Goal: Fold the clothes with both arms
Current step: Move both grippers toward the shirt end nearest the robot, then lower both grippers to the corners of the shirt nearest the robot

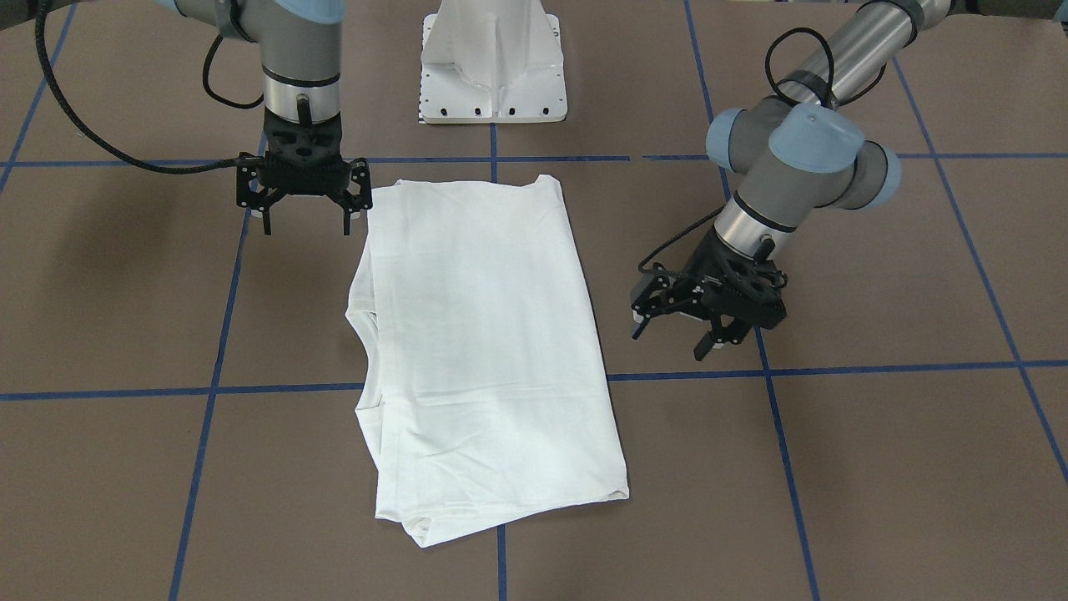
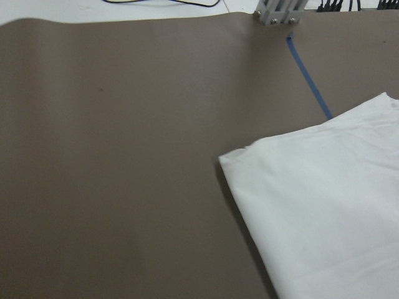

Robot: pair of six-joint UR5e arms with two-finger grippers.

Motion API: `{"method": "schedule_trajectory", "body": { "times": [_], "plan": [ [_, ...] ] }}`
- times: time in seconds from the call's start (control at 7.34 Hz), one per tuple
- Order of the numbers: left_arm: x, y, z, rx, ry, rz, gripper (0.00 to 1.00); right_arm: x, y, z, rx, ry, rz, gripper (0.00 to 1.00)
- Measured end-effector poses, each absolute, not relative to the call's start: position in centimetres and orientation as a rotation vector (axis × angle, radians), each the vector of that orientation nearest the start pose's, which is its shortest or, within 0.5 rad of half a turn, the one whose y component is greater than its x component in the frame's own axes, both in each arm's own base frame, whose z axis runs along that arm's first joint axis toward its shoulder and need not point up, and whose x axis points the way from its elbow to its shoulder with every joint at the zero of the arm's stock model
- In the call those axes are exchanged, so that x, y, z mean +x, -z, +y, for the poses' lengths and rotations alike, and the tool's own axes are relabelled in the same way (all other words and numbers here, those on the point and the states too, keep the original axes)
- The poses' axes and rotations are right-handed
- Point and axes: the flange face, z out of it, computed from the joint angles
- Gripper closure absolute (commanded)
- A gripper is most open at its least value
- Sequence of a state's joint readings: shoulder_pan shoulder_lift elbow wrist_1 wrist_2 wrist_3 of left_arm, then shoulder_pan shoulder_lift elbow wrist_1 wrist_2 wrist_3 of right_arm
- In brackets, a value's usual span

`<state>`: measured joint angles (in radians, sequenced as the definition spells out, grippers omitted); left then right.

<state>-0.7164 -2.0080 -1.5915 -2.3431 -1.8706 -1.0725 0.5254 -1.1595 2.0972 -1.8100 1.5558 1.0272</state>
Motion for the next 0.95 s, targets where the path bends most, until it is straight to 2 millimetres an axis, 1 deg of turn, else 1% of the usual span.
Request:
{"method": "schedule_trajectory", "body": {
  "times": [0.14, 0.27, 0.41, 0.55, 0.68, 0.82, 0.95],
  "plan": [
    [43.5, -30.1, -46.2, 0.421, 0.031, 1.213, 0.0, -38.8, -26.4, -37.8, 0.374, -0.025, -0.693, 0.0],
    [44.8, -29.4, -41.8, 0.368, 0.066, 1.254, 0.0, -37.5, -29.1, -36.7, 0.375, -0.071, -0.789, 0.0],
    [46.8, -29.3, -37.9, 0.318, 0.11, 1.264, 0.0, -35.9, -32.0, -35.6, 0.374, -0.118, -0.871, 0.0],
    [49.1, -29.5, -34.8, 0.269, 0.155, 1.245, 0.0, -34.6, -34.0, -34.8, 0.371, -0.152, -0.927, 0.0],
    [51.2, -29.8, -32.3, 0.227, 0.182, 1.213, 0.0, -34.1, -34.8, -34.5, 0.37, -0.169, -0.951, 0.0],
    [53.1, -29.5, -30.5, 0.198, 0.183, 1.188, 0.0, -34.1, -35.3, -34.4, 0.368, -0.176, -0.957, 0.0],
    [54.3, -28.8, -29.6, 0.183, 0.178, 1.175, 0.04, -34.2, -35.6, -34.5, 0.367, -0.177, -0.957, 0.0]
  ]
}}
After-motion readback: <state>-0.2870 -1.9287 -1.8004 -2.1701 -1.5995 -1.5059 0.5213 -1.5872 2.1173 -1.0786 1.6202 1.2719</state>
